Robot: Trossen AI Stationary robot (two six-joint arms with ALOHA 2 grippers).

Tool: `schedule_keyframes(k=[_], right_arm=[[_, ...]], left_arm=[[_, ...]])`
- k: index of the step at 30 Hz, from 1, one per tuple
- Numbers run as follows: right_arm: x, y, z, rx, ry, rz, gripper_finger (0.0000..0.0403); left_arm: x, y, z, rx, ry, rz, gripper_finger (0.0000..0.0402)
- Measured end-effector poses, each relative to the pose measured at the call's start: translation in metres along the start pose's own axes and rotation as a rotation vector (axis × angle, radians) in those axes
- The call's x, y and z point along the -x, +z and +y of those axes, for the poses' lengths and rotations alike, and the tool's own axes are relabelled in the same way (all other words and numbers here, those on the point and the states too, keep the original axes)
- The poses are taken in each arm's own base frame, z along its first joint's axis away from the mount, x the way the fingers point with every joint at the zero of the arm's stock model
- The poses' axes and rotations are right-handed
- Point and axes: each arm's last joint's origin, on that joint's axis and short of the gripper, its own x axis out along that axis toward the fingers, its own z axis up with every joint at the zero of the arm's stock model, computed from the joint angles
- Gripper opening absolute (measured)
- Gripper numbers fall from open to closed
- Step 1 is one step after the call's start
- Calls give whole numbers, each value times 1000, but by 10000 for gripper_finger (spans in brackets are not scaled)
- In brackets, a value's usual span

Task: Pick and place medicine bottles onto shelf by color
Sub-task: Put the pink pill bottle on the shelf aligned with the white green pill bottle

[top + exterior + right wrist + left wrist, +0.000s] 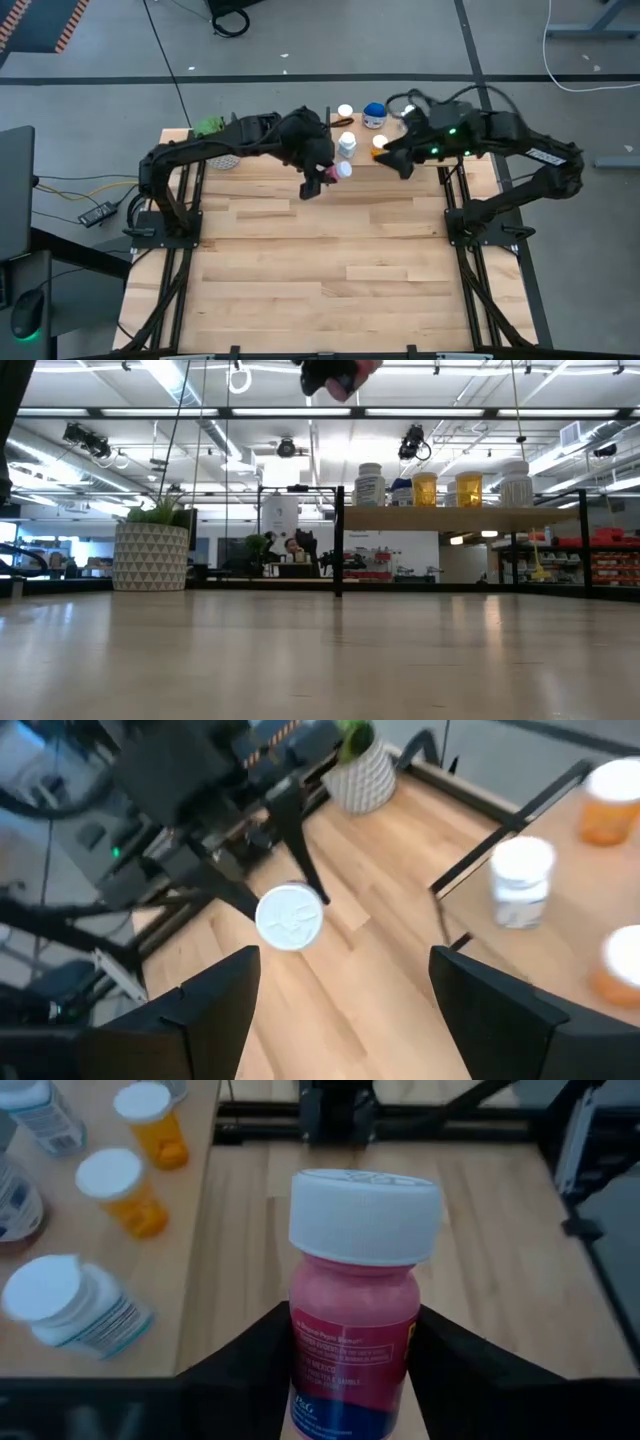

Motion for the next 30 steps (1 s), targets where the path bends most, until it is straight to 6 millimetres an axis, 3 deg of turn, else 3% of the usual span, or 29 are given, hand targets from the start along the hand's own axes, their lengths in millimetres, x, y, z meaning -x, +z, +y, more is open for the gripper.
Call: schedule_keyframes(k=[8,14,30], right_arm=[[-38,-12,23,40,22,93,299],[-53,-16,35,63,37,85,299],[-62,-14,33,143,-72,8,322]], left_arm=[[-3,2,-9,50,7,-5,174],[-2,4,-8,69,16,-30,178],[-4,10,-17,28,1,-81,180]])
